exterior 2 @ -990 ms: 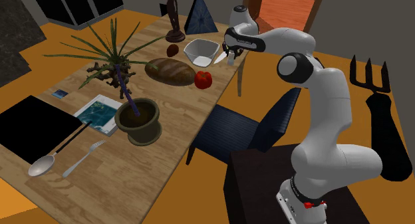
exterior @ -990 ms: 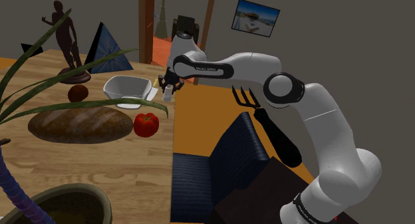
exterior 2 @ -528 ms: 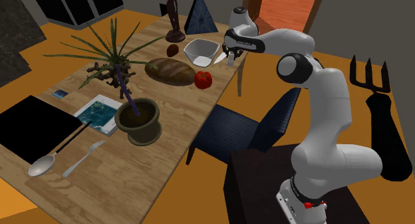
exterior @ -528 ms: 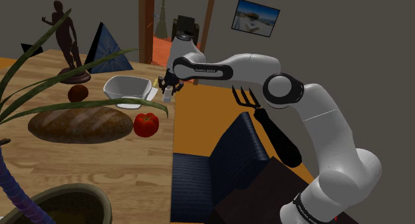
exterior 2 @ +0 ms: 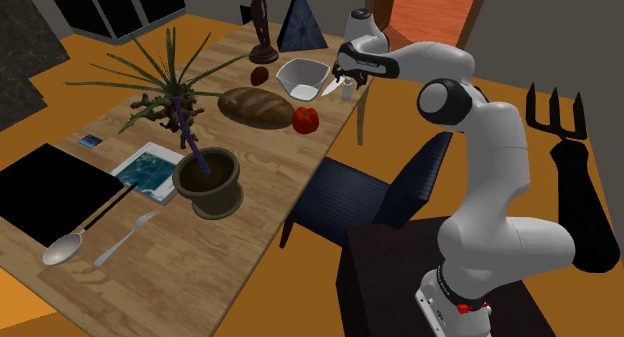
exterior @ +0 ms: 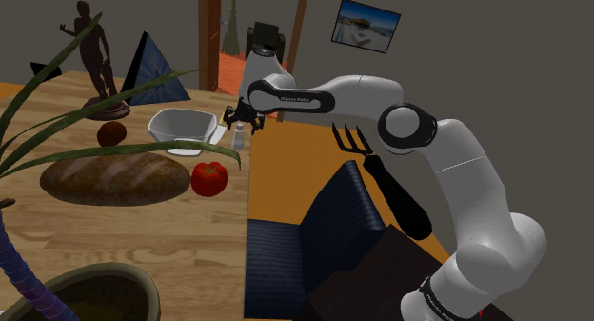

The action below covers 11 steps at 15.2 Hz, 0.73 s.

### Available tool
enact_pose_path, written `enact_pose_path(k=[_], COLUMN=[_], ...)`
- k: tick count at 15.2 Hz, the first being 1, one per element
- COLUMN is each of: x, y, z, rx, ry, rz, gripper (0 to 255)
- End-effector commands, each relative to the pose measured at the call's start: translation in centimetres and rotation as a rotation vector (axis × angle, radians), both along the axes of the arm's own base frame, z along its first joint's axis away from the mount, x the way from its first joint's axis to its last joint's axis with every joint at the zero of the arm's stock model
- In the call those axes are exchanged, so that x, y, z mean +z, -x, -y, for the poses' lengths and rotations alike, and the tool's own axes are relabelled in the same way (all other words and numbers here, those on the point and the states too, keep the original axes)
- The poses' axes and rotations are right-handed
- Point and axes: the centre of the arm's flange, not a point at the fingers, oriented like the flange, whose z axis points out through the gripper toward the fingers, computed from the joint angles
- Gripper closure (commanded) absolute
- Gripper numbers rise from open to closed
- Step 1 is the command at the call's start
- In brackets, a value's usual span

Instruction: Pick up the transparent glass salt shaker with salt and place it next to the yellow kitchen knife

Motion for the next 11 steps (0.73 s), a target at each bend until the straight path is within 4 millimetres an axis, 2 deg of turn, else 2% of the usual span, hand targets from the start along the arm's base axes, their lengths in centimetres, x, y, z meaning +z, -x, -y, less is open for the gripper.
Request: enact_pose_path(k=[1, 3, 11], x=[2.0, 4.2, 4.2], y=[0.5, 1.1, 1.1], z=[0.0, -0.1, -0.1], rx=[0.0, 0.0, 0.0], ry=[0.0, 0.0, 0.0], rz=[0.001, 0.001, 0.001], gripper=[0, 0, 0])
